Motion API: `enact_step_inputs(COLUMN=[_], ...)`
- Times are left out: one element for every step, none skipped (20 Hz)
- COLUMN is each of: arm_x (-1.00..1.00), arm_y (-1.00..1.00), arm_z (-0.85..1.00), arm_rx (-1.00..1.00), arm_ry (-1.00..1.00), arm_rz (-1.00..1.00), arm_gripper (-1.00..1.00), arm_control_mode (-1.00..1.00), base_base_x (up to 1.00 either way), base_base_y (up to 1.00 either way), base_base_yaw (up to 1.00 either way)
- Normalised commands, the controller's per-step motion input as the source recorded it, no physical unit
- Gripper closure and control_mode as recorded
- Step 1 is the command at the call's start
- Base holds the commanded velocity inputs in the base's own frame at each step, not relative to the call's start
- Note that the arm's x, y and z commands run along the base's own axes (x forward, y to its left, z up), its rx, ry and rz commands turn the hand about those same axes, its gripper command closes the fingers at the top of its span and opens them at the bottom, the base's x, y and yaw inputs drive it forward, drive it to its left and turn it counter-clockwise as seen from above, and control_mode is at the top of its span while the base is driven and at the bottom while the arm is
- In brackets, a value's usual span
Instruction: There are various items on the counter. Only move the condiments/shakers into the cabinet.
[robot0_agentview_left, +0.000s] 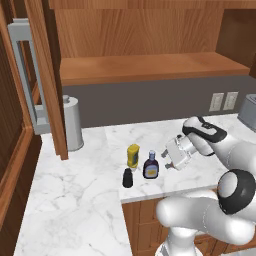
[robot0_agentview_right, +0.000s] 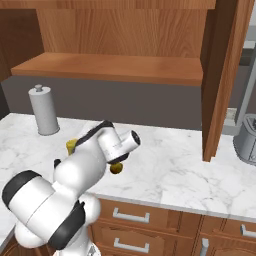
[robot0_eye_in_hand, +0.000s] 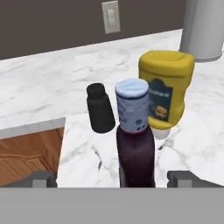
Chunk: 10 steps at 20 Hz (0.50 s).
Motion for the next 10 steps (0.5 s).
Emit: enact_step_inputs(arm_x=[0.19,0.19,0.21,0.20,0.19,0.19,0.19,0.17,0.15,0.11], arm_y=[0.28,0.30,0.29,0.25,0.23,0.21,0.15,0.10,0.10,0.09], arm_z=[-0.11,-0.12,-0.11,-0.09,-0.07,-0.07,-0.05,-0.04,-0.02,-0.03], arm_rx=[0.00,0.00,0.00,0.00,0.00,0.00,0.00,0.00,0.00,0.00], arm_ry=[0.00,0.00,0.00,0.00,0.00,0.00,0.00,0.00,0.00,0.00], arm_rz=[0.03,0.03,0.03,0.03,0.03,0.03,0.03,0.03,0.03,0.03], arm_gripper=[-1.00,-1.00,-1.00,-1.00,-1.00,-1.00,-1.00,-1.00,-1.00,-1.00], arm_control_mode=[-1.00,-1.00,-1.00,-1.00,-1.00,-1.00,-1.00,-1.00,-1.00,-1.00], base_base_x=[0.00,0.00,0.00,0.00,0.00,0.00,0.00,0.00,0.00,0.00], base_base_y=[0.00,0.00,0.00,0.00,0.00,0.00,0.00,0.00,0.00,0.00], base_base_yaw=[0.00,0.00,0.00,0.00,0.00,0.00,0.00,0.00,0.00,0.00])
